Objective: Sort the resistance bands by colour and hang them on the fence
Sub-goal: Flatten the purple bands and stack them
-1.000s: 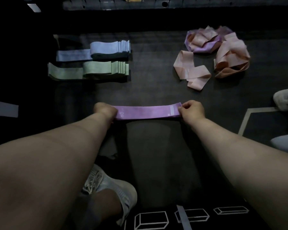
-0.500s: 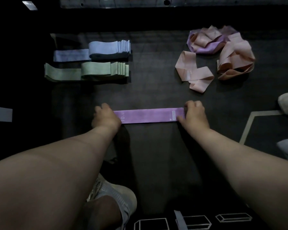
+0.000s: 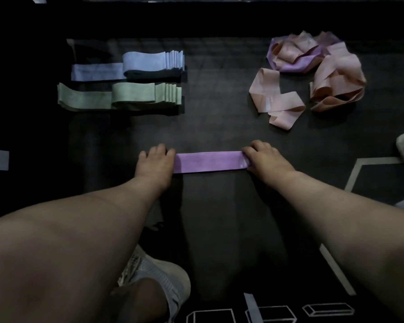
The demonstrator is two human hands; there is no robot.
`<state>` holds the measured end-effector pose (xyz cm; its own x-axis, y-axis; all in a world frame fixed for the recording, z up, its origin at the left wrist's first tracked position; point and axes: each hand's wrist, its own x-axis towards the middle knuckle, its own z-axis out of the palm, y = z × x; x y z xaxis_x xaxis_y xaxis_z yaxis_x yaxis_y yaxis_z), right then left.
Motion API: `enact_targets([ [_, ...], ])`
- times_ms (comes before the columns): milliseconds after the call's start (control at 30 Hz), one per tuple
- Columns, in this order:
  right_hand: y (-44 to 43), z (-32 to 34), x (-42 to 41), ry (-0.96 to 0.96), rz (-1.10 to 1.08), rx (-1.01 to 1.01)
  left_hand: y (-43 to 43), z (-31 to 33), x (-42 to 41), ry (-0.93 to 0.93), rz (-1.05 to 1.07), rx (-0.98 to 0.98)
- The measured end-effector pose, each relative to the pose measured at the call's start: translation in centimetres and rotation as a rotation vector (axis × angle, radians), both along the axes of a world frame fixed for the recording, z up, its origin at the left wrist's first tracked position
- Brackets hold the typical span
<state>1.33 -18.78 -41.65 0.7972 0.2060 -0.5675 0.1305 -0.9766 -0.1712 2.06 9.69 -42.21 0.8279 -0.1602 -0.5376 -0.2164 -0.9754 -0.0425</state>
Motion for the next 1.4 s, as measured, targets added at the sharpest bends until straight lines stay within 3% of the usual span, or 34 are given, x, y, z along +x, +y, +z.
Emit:
enact_targets([
  [167, -0.3, 0.2, -0.6, 0.001, -0.017, -0.004, -0.3, 0.3, 0.2, 0.033, 0.021, 0.013],
  [233, -0.3, 0.2, -1.3, -0.021, -0.214, 0.002, -0.4, 0.5, -0.1, 0.061, 0.146, -0.027],
  [300, -0.1, 0.0, -2.0, -0.076, -0.626, 0.088, -0.7, 0.7, -0.2, 0.000, 0.469, -0.098],
  [367, -0.1, -0.6, -2.1, -0.084, -0.968, 0.207, -0.8, 1.0, 0.1, -0.049, 0.934, -0.213],
  [400, -0.2, -0.9, -2.1, -0.071, -1.046, 0.244, -0.8, 0.8, 0.3, -0.048, 1.128, -0.281],
  [467, -0.4, -1.0, -2.0, -0.045, -1.069, 0.267, -0.5, 0.3, 0.2, -0.018, 1.320, -0.385],
  [667, 0.4, -1.3, -1.9, -0.017, -1.054, 0.241, 0.3, -0.6, -0.5, -0.070, 1.365, -0.539],
  [1167, 0.3, -1.6, -2.2, 0.016, -1.033, 0.308, 0.9, -0.9, 0.2, 0.001, 1.347, -0.488],
  [1400, -0.9, 0.6, -1.2, -0.094, -0.986, 0.324, -2.3, 2.6, 1.4, -0.091, 1.091, -0.207],
])
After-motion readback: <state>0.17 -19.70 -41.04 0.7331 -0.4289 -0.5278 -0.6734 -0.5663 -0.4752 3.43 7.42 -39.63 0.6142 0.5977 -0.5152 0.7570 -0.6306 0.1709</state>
